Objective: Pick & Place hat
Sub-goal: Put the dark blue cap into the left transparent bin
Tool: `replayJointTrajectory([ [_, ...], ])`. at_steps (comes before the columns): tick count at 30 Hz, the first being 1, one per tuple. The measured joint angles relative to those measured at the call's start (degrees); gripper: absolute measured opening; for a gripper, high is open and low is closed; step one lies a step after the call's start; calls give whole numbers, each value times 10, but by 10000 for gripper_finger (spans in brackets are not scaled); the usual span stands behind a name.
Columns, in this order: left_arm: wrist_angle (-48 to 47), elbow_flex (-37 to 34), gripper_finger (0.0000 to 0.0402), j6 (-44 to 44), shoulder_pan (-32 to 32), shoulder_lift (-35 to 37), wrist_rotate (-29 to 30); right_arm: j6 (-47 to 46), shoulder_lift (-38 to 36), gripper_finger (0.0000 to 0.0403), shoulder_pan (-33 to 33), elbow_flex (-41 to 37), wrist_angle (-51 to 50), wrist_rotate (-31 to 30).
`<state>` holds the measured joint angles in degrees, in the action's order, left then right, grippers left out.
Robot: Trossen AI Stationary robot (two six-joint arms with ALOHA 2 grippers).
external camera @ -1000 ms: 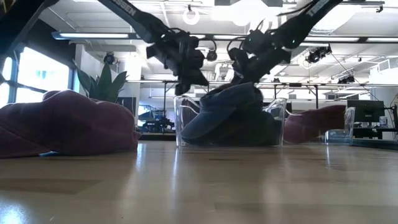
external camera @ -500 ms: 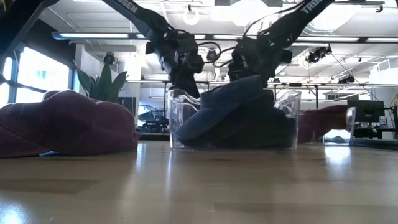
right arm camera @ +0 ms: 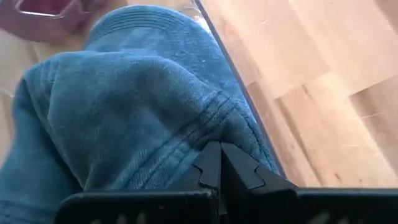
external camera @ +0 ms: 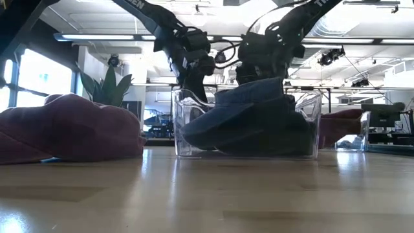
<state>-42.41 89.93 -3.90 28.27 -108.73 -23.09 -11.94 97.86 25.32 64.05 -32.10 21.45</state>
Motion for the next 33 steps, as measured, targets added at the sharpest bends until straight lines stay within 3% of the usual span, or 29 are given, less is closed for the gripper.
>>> replayJointTrajectory([
  [5,-5,0,0,-5,7,23,23,7,-32,0,24,-1,-1,-29],
  [11,-7,0,0,-19,6,65,40,-2,-129,0,45,-1,-16,-59],
  [17,-7,0,0,-19,6,81,47,9,-186,0,19,-1,-24,-25],
  [24,-17,0,0,-23,6,82,47,53,-161,0,-50,-1,-13,28],
  [33,-80,0,0,-23,6,82,72,118,-40,0,-87,-1,18,34],
])
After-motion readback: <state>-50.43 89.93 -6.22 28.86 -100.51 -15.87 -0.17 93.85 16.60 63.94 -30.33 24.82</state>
